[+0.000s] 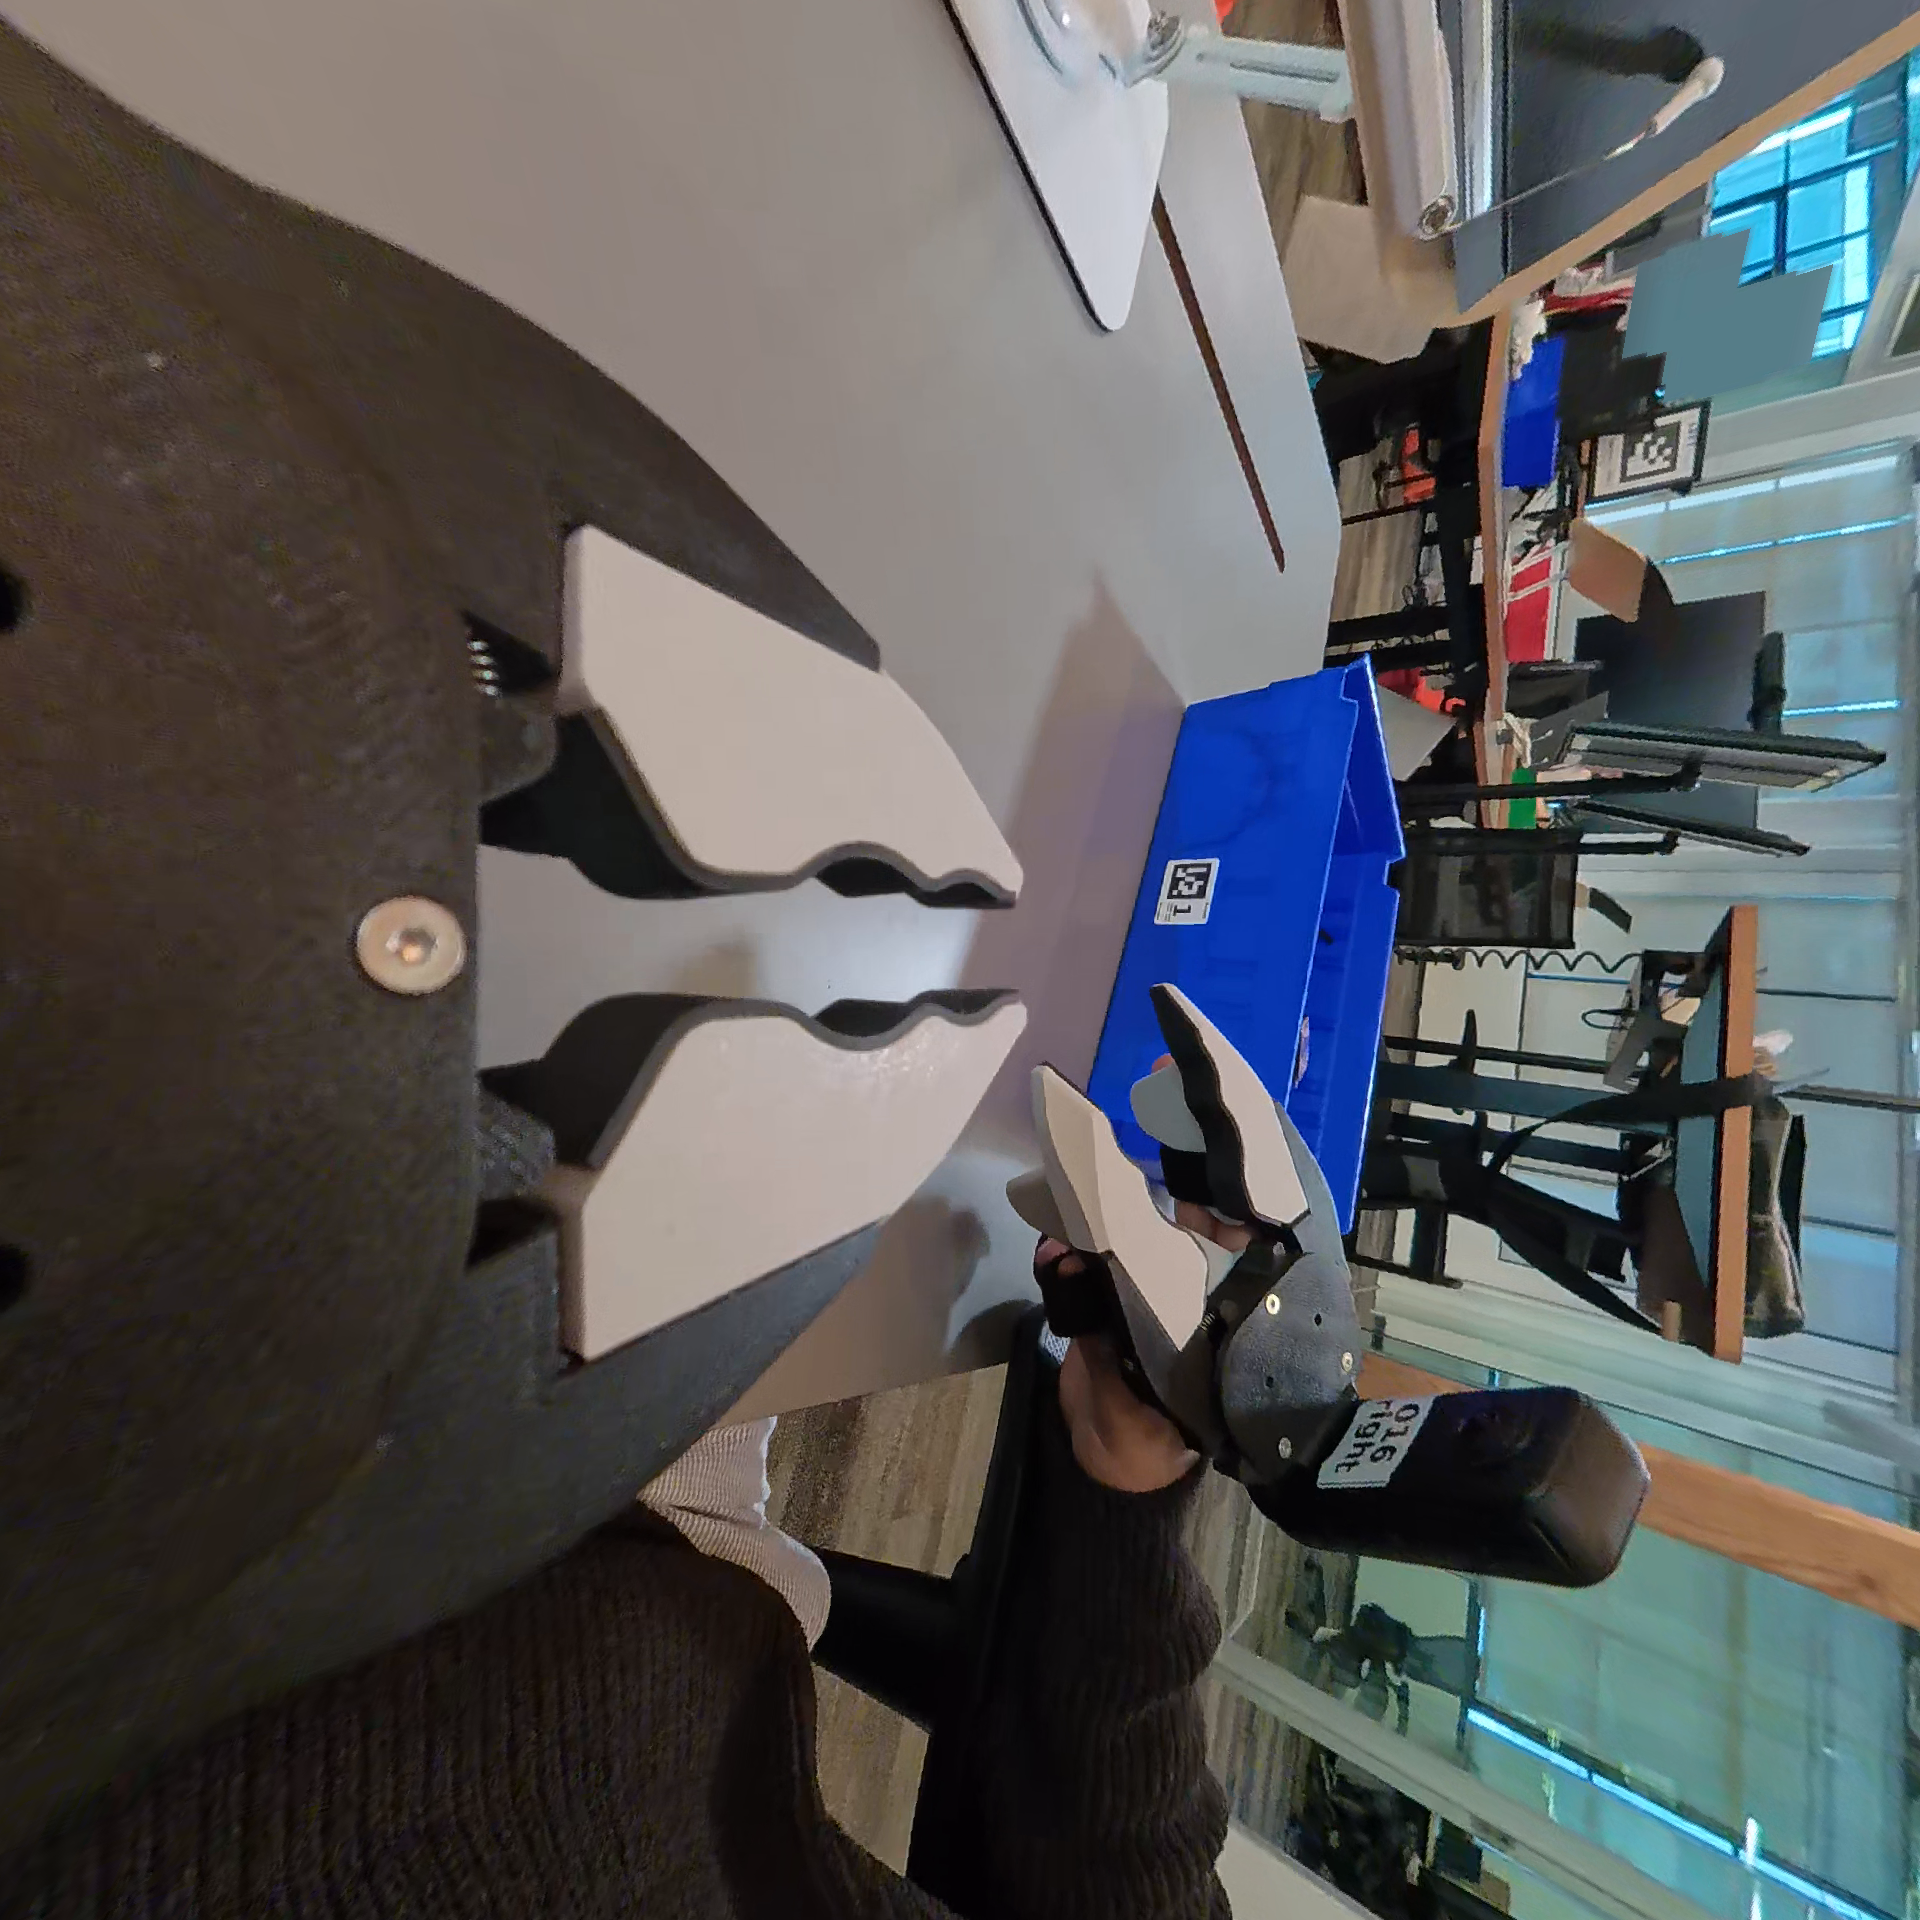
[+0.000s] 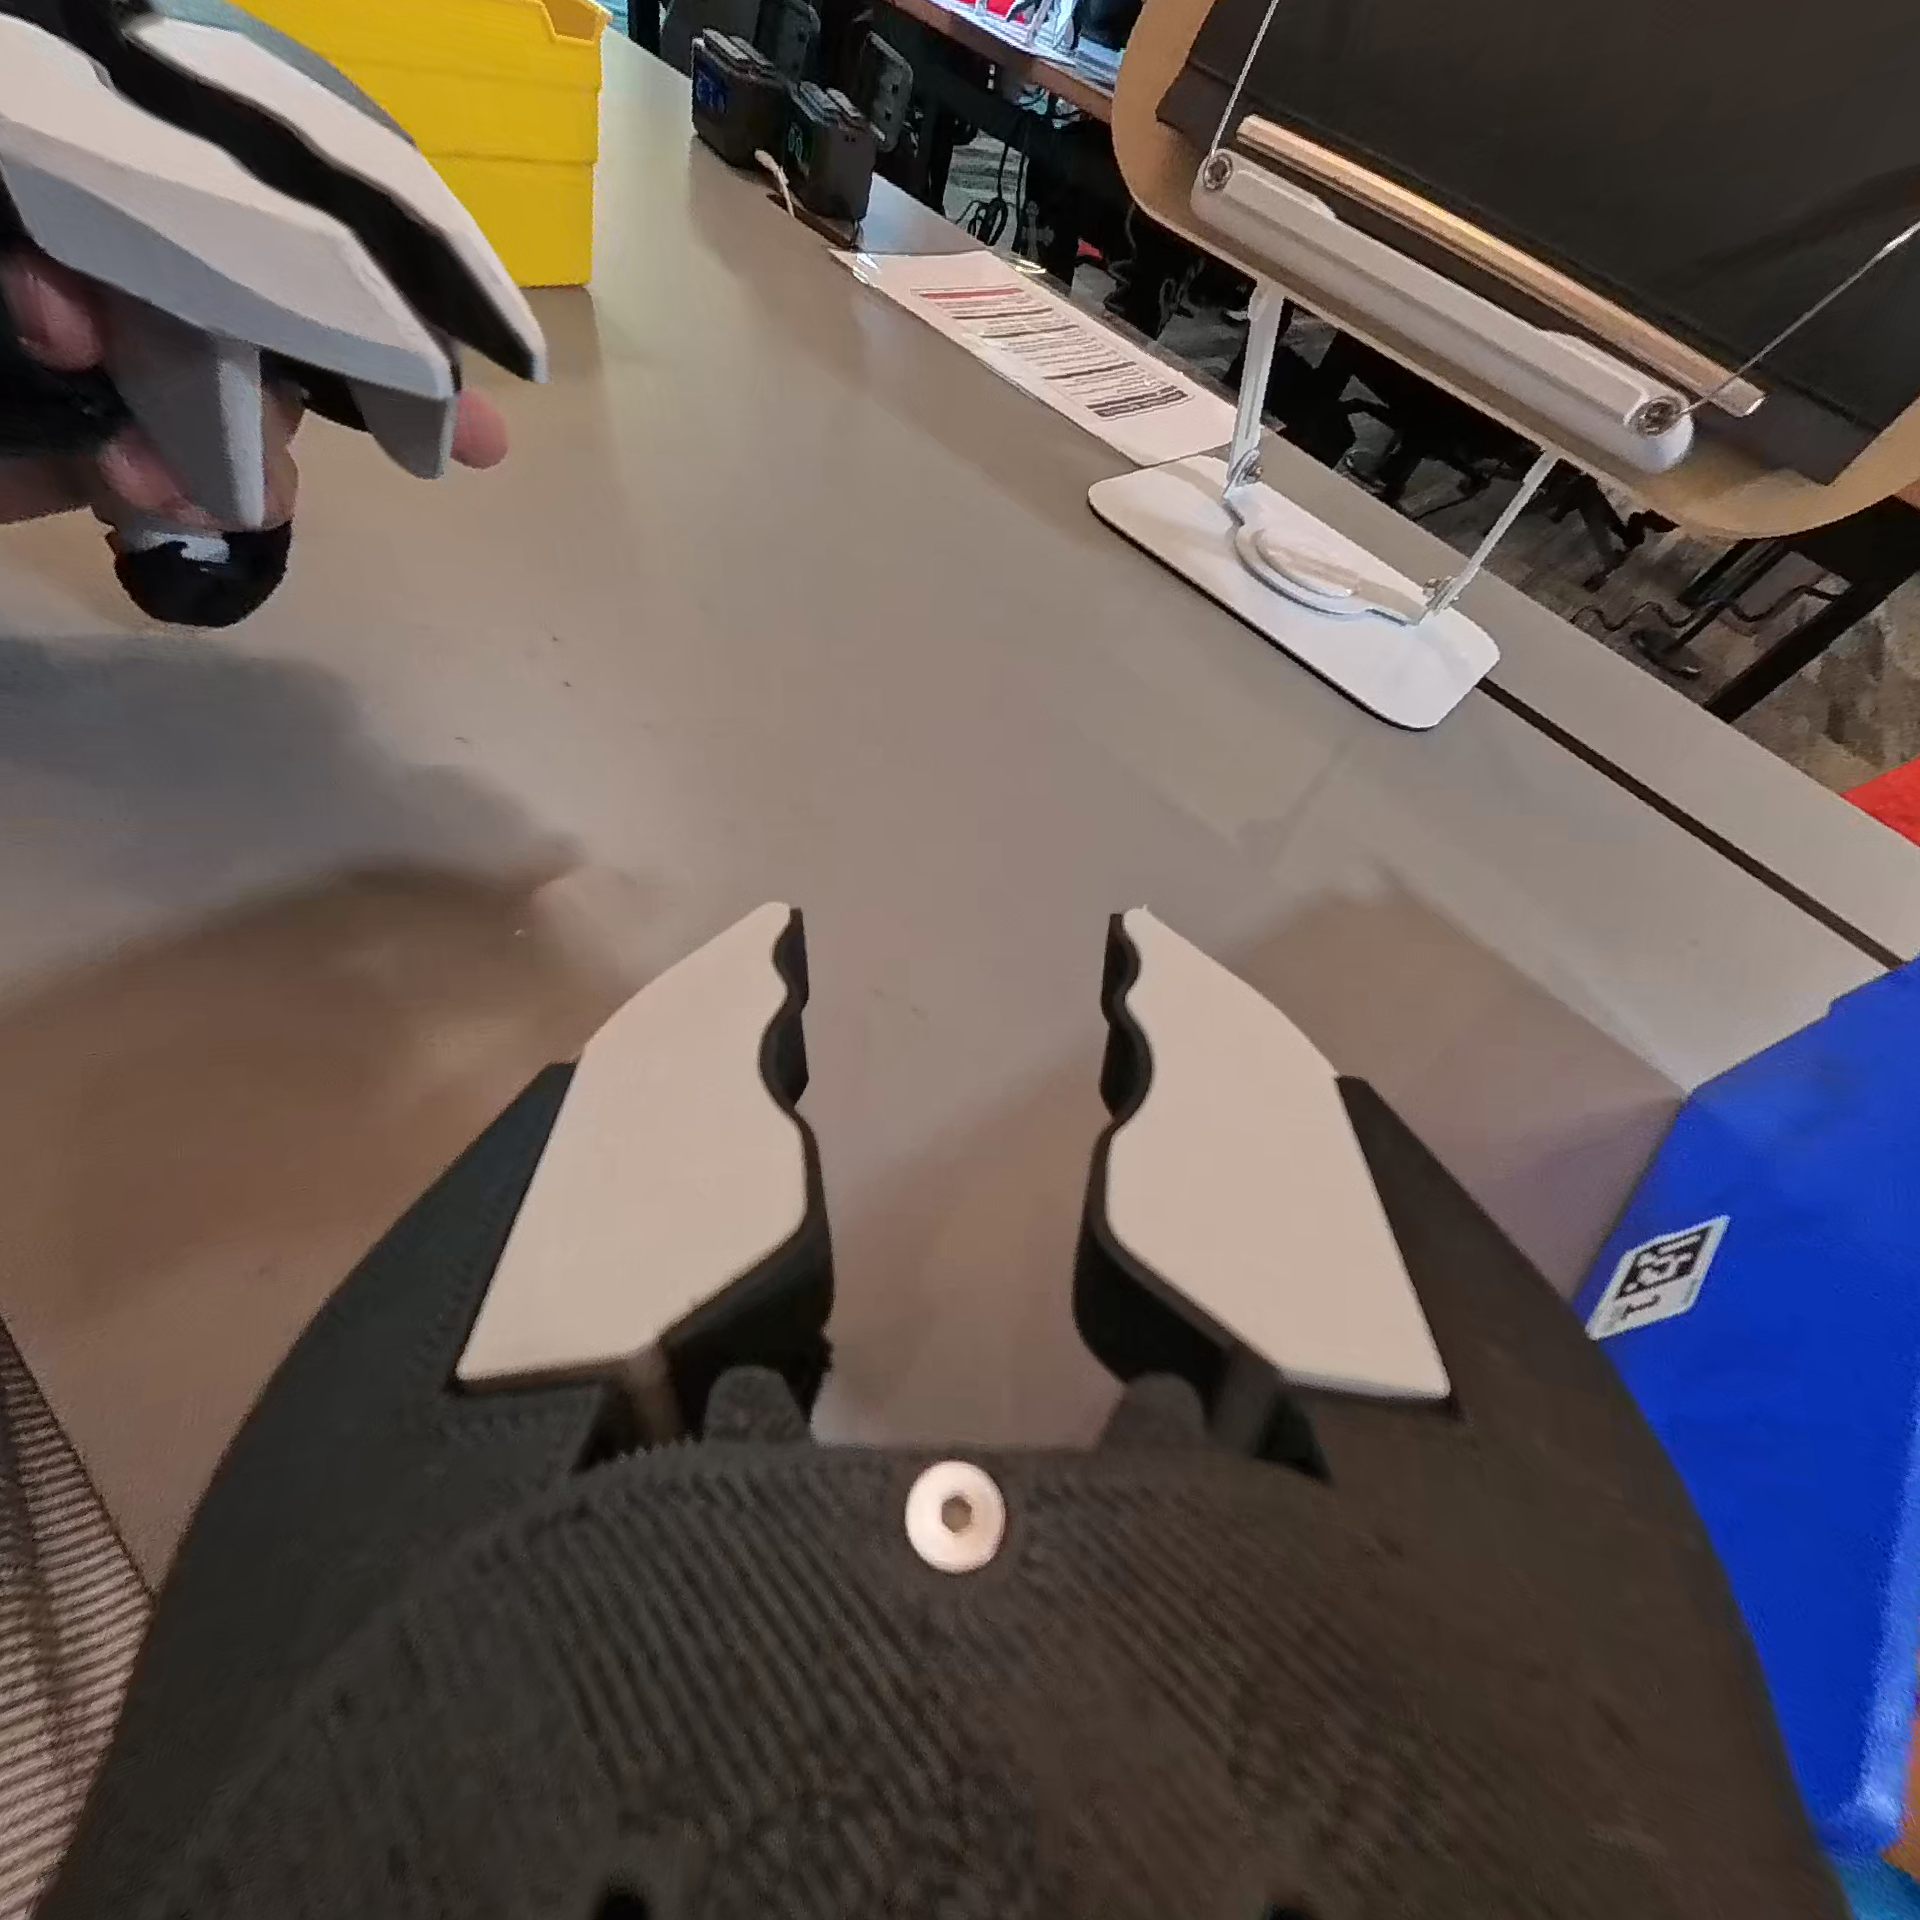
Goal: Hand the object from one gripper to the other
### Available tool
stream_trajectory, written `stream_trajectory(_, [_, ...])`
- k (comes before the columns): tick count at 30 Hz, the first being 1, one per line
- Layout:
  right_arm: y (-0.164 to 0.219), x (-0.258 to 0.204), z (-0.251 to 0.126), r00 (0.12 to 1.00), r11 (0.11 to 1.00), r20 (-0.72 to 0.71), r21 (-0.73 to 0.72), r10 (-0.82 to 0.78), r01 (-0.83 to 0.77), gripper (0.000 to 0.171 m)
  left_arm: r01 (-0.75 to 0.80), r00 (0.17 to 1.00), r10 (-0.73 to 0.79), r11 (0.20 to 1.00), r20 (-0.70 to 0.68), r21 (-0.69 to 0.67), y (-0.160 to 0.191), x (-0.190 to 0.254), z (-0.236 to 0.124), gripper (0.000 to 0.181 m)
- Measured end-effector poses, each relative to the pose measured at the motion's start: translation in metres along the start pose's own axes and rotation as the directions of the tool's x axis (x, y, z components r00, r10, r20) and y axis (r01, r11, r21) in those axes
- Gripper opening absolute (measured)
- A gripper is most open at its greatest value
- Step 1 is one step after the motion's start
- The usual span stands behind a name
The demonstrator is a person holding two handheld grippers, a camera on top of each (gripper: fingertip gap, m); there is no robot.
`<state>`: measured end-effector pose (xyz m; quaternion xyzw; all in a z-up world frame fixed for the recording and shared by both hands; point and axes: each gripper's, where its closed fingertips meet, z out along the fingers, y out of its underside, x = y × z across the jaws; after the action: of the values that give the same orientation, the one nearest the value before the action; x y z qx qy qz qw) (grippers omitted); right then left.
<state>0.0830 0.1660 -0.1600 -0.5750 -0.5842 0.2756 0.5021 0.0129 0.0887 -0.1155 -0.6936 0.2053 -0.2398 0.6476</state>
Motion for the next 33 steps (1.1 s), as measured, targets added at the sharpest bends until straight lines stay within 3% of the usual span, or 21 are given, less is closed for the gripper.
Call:
stream_trajectory(5, [0.005, 0.003, 0.001, 1.000, 1.000, 0.006, -0.014, 0.011, -0.011, 0.054, -0.014, 1.000, 0.014, 1.000, -0.003, 0.023, -0.003, -0.001, -0.005, 0.001])
stream_trajectory(11, [0.008, 0.003, 0.003, 1.000, 0.999, 0.014, -0.025, 0.024, -0.023, 0.053, 0.023, 0.998, -0.021, 0.999, -0.066, 0.036, -0.005, 0.004, -0.005, 0.002])
stream_trajectory(18, [0.009, 0.002, 0.003, 1.000, 0.999, 0.021, -0.029, 0.019, -0.019, 0.052, 0.019, 1.000, -0.017, 0.997, -0.020, 0.074, -0.013, -0.003, -0.012, 0.003])
stream_trajectory(26, [0.009, 0.001, 0.003, 1.000, 0.999, 0.023, -0.031, 0.014, -0.013, 0.051, 0.232, 0.973, -0.231, 0.964, -0.023, 0.128, -0.025, -0.018, -0.024, 0.003])
stream_trajectory(33, [0.008, 0.001, 0.003, 1.000, 0.999, 0.024, -0.030, 0.016, -0.016, 0.051, -0.093, 0.983, 0.078, 0.992, 0.168, 0.084, -0.035, -0.021, -0.030, 0.003])
